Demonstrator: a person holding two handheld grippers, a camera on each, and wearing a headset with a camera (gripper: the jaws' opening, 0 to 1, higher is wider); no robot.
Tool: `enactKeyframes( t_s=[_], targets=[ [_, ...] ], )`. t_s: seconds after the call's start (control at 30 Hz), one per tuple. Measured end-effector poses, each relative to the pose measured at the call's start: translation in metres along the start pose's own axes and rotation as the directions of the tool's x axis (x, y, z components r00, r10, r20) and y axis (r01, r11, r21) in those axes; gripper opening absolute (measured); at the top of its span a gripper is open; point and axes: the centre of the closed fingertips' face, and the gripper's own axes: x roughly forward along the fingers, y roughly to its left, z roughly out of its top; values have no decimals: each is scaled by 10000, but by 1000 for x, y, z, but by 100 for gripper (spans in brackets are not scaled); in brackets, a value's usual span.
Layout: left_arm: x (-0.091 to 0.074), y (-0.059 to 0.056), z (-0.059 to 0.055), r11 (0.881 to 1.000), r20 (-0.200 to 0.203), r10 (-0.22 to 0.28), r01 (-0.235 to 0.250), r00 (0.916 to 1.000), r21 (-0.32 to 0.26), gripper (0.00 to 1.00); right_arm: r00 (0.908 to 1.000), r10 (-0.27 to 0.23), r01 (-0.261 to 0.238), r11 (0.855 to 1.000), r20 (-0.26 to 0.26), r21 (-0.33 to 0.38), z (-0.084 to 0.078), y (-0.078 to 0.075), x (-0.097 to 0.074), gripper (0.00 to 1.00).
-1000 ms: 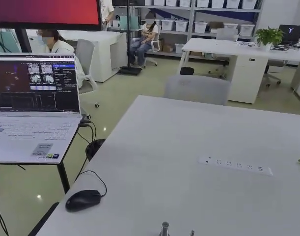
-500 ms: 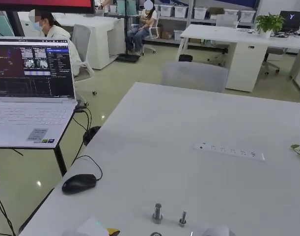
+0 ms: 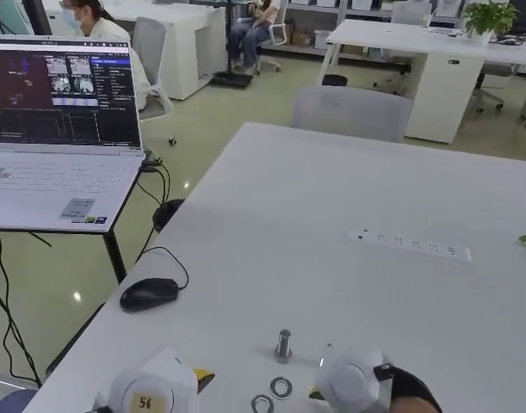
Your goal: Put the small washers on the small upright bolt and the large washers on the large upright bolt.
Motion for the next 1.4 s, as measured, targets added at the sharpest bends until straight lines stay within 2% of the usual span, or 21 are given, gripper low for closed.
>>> enactKeyframes(
  t_s=[0.23, 0.43, 0.67, 0.87, 0.9, 1.03, 1.07, 1.27, 1.37, 1.4],
  targets=[
    [-3, 3, -3, 9999, 99, 55, -55, 9999, -90, 65, 9998, 182, -178, 9983, 72, -555, 26, -7, 8, 32],
    [-5, 6, -9, 9998, 96, 64, -62, 9999, -187, 65, 9987, 505, -508, 9953, -57, -820, 36, -9, 24, 31],
    [-5, 8, -10, 9996, 144, 24, -20, 9999, -279, 65, 9966, 495, -576, 9901, -658, -1276, 31, -18, 38, 31],
    [-2, 10, -9, 9994, 258, -18, 27, 9997, -350, 65, 9900, 824, -986, 9847, -1146, -1434, 20, -22, 42, 31],
    [-1, 10, -9, 9994, 254, -42, 51, 9997, -354, 65, 9920, 820, -942, 9869, -957, -1311, 23, -23, 43, 31],
    [0, 10, -9, 9992, 267, -78, 89, 9996, -385, 65, 9879, 1206, -1308, 9858, -979, -1055, 21, -20, 44, 30],
    [0, 10, -9, 9992, 262, -87, 97, 9996, -394, 65, 9890, 1165, -1257, 9866, -906, -1036, 22, -22, 43, 29],
    [0, 11, -9, 9991, 264, -81, 92, 9996, -419, 65, 9836, 1498, -1644, 9738, -1003, -1571, 20, -19, 42, 30],
    [0, 12, -9, 9991, 260, -63, 74, 9996, -425, 65, 9803, 1582, -1804, 9612, -1186, -2085, 20, -19, 43, 30],
    [0, 12, -9, 9991, 258, -51, 62, 9997, -425, 65, 9801, 1599, -1815, 9620, -1180, -2040, 20, -19, 43, 29]
  ],
)
